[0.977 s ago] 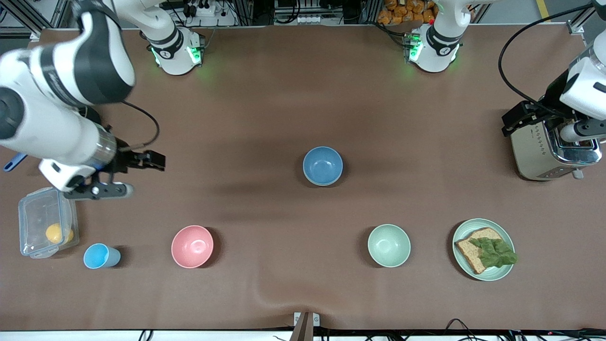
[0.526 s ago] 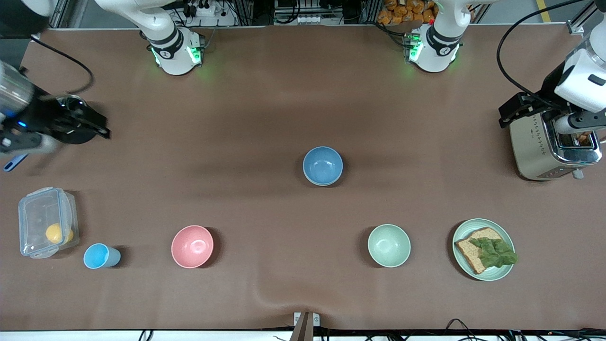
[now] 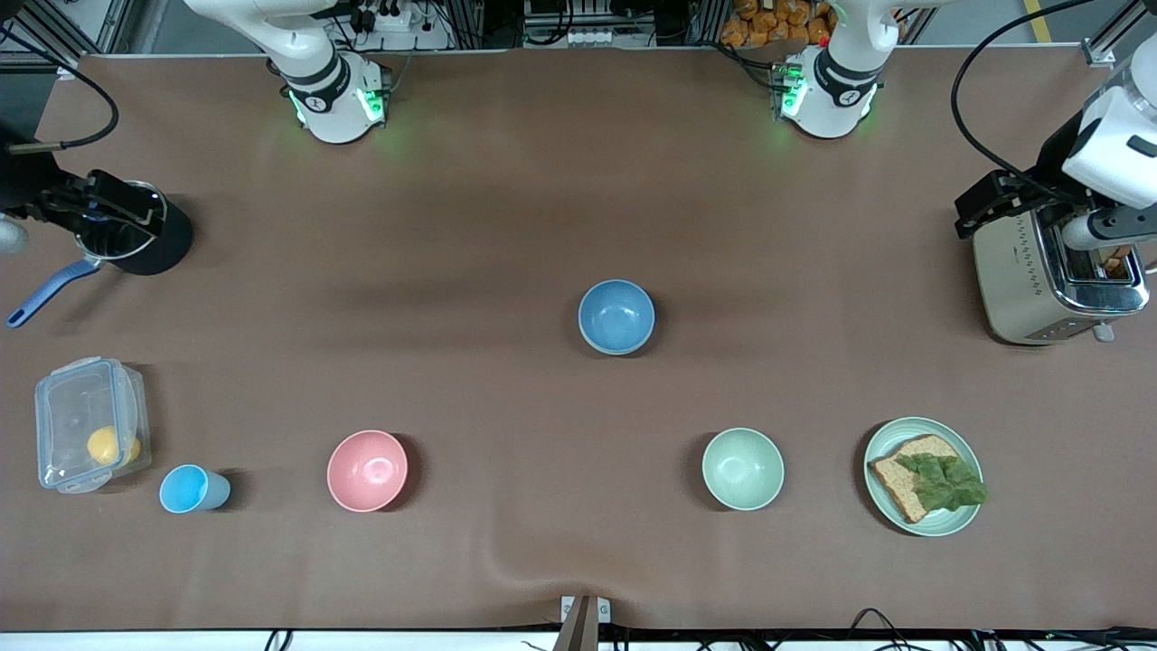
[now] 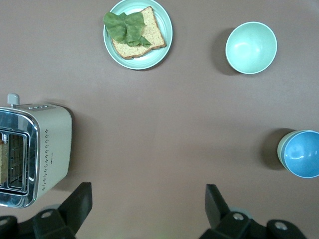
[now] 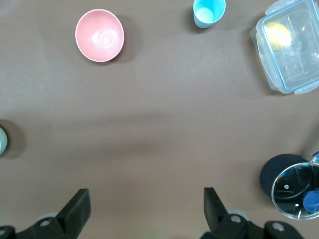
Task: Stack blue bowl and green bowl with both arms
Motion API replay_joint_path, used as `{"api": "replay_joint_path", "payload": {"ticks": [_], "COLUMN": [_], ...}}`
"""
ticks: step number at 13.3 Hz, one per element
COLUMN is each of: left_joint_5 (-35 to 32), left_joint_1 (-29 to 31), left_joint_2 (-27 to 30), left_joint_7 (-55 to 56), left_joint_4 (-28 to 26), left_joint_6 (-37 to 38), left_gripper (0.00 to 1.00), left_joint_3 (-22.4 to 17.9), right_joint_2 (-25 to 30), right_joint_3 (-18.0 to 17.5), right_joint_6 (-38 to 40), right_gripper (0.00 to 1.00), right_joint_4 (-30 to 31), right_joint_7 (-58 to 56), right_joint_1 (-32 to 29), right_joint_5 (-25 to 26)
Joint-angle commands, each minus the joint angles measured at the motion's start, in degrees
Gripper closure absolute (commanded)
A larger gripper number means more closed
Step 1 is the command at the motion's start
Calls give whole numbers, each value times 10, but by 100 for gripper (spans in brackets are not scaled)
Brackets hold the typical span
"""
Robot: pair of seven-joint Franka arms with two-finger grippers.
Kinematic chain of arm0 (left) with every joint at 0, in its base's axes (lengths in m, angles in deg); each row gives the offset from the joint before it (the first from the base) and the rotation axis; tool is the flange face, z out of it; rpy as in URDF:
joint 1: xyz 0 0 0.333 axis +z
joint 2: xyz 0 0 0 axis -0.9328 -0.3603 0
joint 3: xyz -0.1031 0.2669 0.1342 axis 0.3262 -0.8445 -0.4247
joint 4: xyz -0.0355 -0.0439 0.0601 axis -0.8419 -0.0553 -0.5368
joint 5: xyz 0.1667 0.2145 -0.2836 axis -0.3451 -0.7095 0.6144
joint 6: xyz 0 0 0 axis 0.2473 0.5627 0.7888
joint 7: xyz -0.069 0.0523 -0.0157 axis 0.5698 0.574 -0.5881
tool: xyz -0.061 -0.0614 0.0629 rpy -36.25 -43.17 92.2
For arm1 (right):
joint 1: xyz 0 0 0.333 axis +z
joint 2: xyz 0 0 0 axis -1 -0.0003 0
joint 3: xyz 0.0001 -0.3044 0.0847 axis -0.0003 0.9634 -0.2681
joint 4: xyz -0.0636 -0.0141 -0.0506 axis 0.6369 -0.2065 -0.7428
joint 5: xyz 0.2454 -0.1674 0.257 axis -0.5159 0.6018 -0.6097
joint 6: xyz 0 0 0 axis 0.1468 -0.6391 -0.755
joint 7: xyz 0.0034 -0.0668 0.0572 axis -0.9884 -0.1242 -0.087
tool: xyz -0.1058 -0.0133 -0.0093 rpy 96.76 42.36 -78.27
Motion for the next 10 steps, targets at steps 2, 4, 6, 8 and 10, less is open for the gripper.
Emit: {"api": "replay_joint_path", "payload": {"ticks": [2, 4, 6, 8, 10], "left_joint_5": [11, 11, 11, 20, 34], "left_joint_1": [-6, -11, -18, -21, -20], "left_joint_2": [13, 13, 13, 13, 14], "left_joint_7": [-17, -16, -16, -17, -17], "left_joint_4": [-1, 1, 1, 1, 1], "left_joint_6": [8, 8, 8, 8, 8], "left_gripper": [0, 0, 0, 0, 0], "left_joint_3": [-13, -13, -13, -12, -13], "right_joint_2": [13, 13, 13, 13, 13], "right_joint_3": [-16, -15, -16, -18, -21], "right_joint_6": [6, 13, 13, 15, 19], "right_gripper": [0, 0, 0, 0, 0], "right_joint_4": [13, 12, 10, 7, 7], "right_joint_7": [-1, -9, -9, -9, -9], "right_joint_1": [-14, -14, -14, -15, -16], "right_joint_5": [57, 60, 60, 60, 60]}}
